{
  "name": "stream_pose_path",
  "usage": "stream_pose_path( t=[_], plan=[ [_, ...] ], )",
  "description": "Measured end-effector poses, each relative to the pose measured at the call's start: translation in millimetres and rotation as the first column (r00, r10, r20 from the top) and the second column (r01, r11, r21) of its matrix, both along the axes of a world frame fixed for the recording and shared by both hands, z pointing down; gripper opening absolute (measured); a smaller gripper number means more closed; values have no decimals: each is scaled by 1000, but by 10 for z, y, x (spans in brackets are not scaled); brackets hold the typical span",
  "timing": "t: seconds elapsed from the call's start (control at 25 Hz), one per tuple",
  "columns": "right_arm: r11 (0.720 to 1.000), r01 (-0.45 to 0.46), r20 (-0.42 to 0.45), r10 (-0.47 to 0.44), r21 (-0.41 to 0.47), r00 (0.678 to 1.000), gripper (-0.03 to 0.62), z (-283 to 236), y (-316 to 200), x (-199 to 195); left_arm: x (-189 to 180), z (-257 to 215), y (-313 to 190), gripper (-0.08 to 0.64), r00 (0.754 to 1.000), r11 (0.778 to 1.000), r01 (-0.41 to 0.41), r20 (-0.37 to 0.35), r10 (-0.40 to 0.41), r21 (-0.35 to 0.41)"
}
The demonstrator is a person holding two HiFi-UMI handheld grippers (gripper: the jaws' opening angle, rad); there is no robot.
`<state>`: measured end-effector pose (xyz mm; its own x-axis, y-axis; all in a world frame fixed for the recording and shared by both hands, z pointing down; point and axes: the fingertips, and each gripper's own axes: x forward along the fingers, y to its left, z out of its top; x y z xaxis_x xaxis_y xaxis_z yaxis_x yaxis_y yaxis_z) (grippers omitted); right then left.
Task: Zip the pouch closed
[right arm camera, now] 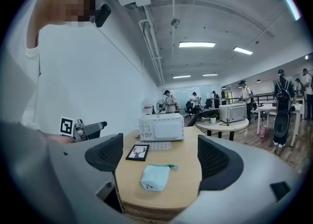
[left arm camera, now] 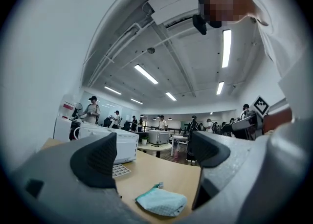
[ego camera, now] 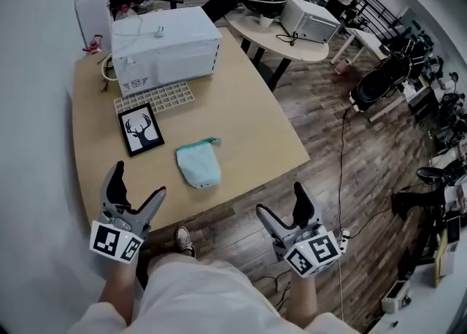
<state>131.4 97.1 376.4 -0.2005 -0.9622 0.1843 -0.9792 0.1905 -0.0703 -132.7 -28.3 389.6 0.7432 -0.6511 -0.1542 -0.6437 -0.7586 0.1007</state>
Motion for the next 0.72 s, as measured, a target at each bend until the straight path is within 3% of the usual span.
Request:
stream_pose_path(
  t=[0.36, 0.56, 0.72],
  plan=[
    [997, 11, 31, -9, -80, 999, 454, 307, -693, 171, 352, 232, -590, 476, 998, 996, -53, 23, 55, -74],
    [989, 100, 37, -97, -111, 995, 453, 519, -1140, 272, 428, 248, -801, 476, 999, 996, 14, 30, -11, -86],
    [967, 204, 34, -201, -154, 979, 446, 723, -1506, 272, 508, 184, -817, 476, 997, 995, 56, 58, -51, -85]
  ],
)
